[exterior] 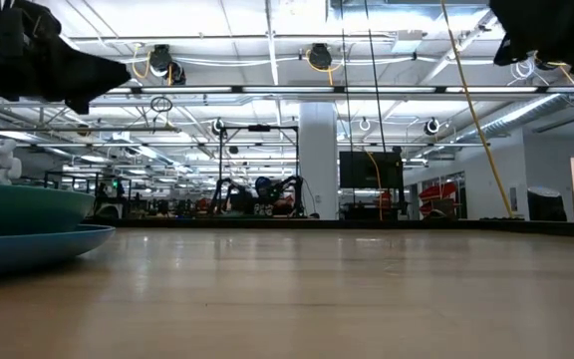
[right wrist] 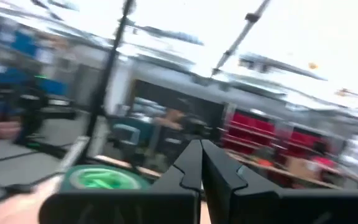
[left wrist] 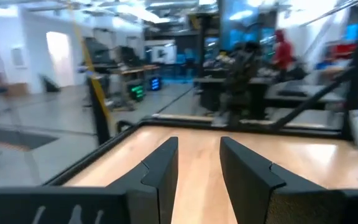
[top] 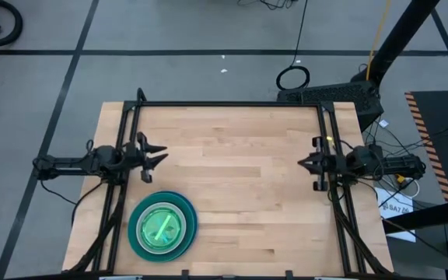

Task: Stack plastic plates
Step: Return to Home Position

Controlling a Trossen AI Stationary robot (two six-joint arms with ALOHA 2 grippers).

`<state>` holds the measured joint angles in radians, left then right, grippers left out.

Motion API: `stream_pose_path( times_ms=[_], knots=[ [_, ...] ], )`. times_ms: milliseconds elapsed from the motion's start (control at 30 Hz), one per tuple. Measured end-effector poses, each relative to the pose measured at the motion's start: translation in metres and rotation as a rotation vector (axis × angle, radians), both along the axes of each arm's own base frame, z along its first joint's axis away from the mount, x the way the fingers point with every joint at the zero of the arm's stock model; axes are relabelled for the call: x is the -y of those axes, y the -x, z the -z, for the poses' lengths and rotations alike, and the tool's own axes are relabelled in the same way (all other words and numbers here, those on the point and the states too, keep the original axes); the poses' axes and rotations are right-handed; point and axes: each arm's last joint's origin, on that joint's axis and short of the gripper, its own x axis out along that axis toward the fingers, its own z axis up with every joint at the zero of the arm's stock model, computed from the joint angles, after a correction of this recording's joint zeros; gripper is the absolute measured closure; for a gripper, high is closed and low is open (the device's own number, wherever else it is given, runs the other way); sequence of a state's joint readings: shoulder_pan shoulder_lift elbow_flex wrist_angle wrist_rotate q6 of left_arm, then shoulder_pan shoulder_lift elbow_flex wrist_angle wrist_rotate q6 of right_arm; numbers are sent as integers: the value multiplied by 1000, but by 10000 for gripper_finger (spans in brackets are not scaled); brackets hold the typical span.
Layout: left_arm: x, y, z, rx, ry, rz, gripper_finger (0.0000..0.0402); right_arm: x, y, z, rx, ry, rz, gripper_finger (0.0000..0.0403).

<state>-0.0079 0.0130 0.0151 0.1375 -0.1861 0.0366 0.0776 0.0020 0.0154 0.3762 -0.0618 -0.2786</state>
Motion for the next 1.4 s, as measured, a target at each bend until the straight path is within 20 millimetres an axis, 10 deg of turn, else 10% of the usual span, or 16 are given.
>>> stream_pose_path(
  times_ms=[1400],
  knots=[
    [-2,0,4,-52,-27,-81,275,4,-2,6,-71,-45,130,390]
  ],
)
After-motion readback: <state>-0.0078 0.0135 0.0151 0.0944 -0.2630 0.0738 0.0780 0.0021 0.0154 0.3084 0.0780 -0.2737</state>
